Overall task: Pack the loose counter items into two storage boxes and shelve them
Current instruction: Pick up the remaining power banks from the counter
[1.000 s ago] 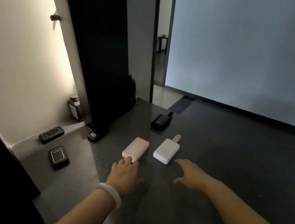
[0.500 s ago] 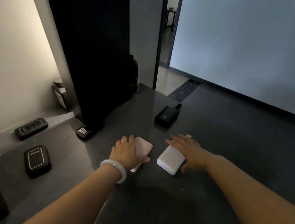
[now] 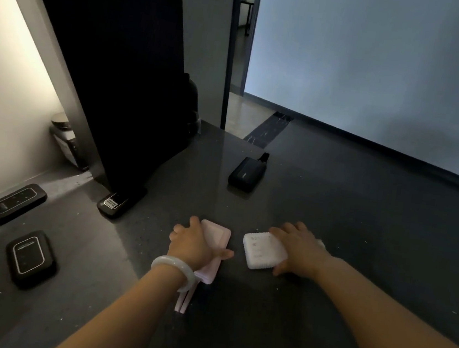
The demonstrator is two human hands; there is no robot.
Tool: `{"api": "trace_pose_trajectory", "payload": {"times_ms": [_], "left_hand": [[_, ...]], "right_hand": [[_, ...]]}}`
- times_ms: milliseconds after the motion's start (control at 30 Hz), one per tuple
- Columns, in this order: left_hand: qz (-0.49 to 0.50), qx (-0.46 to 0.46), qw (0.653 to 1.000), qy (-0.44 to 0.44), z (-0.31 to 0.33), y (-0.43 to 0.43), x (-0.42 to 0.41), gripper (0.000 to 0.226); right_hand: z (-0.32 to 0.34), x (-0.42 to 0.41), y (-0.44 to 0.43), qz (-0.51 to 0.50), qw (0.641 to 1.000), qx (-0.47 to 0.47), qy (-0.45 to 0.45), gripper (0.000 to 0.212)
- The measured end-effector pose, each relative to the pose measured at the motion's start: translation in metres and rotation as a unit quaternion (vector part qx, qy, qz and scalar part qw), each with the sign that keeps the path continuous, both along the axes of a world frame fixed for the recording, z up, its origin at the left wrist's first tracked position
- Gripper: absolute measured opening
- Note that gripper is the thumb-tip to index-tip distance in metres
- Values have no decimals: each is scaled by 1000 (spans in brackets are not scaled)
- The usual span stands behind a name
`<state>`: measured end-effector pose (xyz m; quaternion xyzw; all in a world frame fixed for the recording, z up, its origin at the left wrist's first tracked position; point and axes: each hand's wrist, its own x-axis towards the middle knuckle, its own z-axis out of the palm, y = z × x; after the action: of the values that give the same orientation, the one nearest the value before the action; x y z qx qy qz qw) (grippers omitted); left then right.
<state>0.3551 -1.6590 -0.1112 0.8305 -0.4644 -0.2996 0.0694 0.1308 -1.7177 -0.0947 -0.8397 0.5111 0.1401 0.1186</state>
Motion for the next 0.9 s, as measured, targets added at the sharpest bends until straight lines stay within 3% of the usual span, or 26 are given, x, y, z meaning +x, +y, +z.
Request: {"api": "trace_pose_trajectory", "payload": {"times_ms": [233, 567, 700, 800, 900], "left_hand": [[-9, 26, 998, 53, 3, 43, -28, 104], [-31, -15, 980, 198, 17, 106, -70, 75], [-76, -9, 951, 299, 14, 123, -94, 57], [-92, 4, 916, 391, 10, 133, -117, 55], [-121, 20, 900, 419, 21, 150, -153, 56]], "right_hand": [[-6, -29, 77, -156, 987, -23, -33, 94], [-9, -66, 186, -350, 925, -62, -131, 78], [8, -84, 215, -431, 877, -77, -197, 75], [23, -105, 242, -491, 835, -115, -219, 75], [41, -139, 274, -548, 796, -144, -213, 74]]}}
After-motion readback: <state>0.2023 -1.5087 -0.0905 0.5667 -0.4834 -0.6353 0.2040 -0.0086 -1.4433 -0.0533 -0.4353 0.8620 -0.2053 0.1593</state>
